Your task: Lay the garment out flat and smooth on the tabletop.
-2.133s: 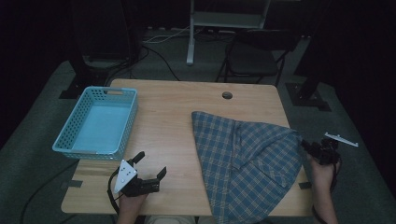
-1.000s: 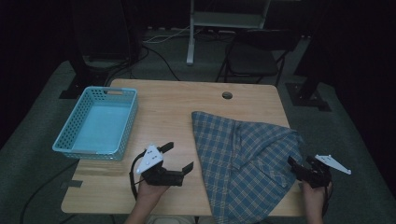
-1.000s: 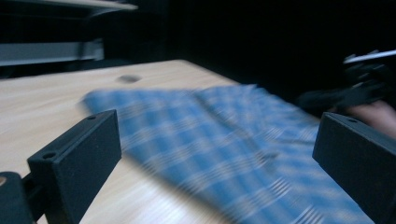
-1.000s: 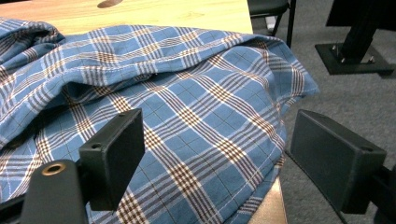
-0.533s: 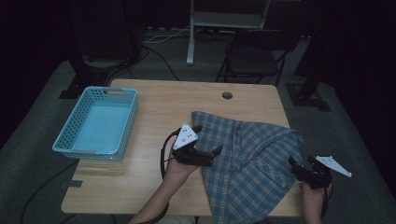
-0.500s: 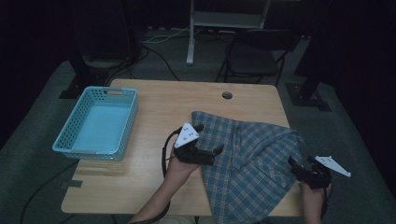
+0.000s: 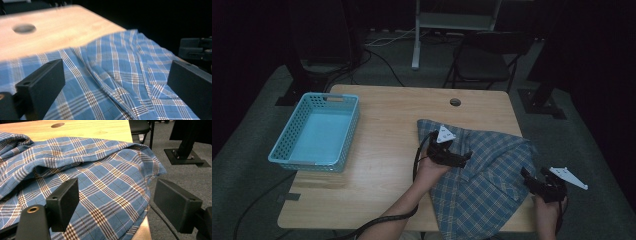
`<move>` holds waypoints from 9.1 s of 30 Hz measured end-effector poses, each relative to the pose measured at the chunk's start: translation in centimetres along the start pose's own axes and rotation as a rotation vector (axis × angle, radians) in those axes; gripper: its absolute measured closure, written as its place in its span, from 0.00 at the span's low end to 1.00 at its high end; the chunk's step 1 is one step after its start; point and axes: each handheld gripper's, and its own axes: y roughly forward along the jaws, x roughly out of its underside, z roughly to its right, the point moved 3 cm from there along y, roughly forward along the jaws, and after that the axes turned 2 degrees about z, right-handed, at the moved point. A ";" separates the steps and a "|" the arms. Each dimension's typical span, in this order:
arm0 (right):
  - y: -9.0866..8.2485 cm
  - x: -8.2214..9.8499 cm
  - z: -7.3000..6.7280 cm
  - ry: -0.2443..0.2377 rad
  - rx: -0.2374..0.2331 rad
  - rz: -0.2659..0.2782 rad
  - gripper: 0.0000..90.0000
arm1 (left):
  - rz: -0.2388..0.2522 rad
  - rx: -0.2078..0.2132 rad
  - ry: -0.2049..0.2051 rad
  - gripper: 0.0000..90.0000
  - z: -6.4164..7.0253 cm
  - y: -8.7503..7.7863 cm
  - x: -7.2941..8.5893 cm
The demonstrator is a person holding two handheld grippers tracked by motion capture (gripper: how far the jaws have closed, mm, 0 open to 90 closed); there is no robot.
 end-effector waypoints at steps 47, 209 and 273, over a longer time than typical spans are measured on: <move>0.1 0.0 0.3 0.042 -0.009 -0.017 0.22 | 0.215 -0.181 -0.065 0.90 -0.7 -8.8 1.4; 9.6 -10.7 -5.1 -0.320 -0.085 -0.352 0.96 | -0.431 -0.045 0.288 0.96 -1.8 -15.8 11.5; -0.8 1.0 -10.3 -0.519 -0.721 -0.510 0.26 | -0.407 -0.092 0.169 0.54 -3.6 -16.1 11.5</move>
